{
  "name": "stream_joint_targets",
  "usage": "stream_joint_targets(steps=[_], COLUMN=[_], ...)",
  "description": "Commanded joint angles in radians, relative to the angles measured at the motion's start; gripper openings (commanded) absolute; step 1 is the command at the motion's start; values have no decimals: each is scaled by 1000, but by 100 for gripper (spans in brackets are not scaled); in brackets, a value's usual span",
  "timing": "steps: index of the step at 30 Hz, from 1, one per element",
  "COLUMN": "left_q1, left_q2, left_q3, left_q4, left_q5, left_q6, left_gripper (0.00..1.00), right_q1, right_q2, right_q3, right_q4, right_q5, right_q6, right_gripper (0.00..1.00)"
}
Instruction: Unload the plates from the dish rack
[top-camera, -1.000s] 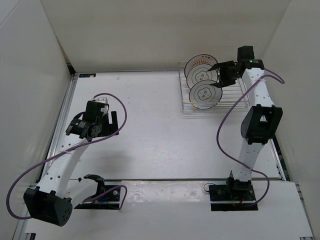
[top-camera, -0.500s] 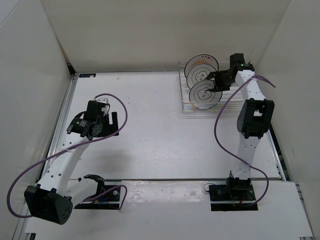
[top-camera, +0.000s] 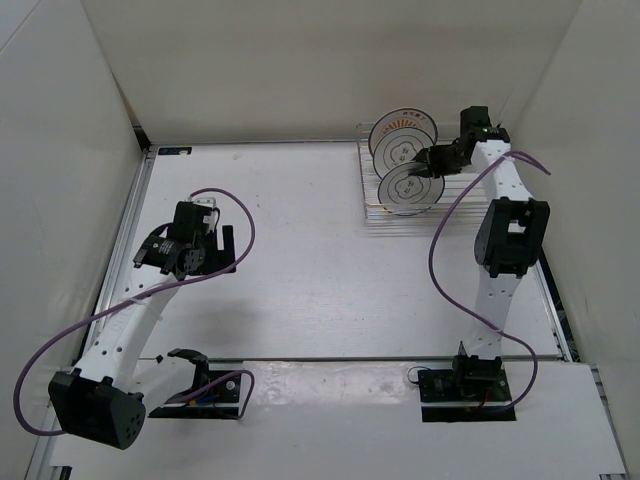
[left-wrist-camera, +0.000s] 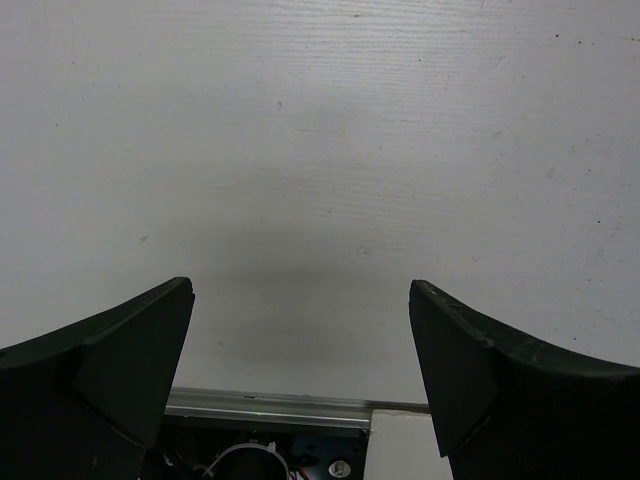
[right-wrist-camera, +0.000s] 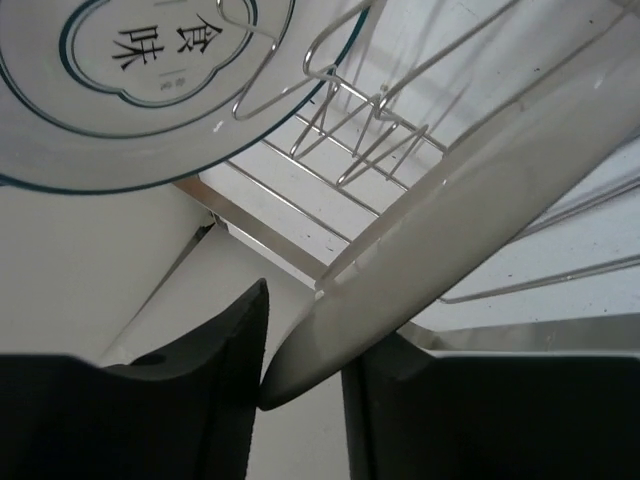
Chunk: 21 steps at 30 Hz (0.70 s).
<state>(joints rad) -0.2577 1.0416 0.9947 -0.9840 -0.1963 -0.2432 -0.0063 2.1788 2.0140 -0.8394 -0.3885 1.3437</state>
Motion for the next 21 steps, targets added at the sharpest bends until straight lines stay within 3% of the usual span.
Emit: stream_joint_targets(steps=[1, 7, 16, 21], left_q1=[-3, -2, -3, -2], left_q2=[-20, -25, -32, -37], left_q3=[1, 2, 13, 19], left_q4=[2, -2, -5, -8], left_q5=[-17, -17, -3, 9], left_q6=[13, 15, 13, 16], left_gripper=[100, 100, 100, 100], right_q1=[0, -1, -7, -11], right_q2=[-24, -45, -85, -134], right_q3=[-11, -9, 9, 3], right_q4=[13, 16, 36, 57], right_q5=[25, 7, -52, -81], right_q6=[-21, -23, -8, 29], right_gripper=[33, 16, 0, 0])
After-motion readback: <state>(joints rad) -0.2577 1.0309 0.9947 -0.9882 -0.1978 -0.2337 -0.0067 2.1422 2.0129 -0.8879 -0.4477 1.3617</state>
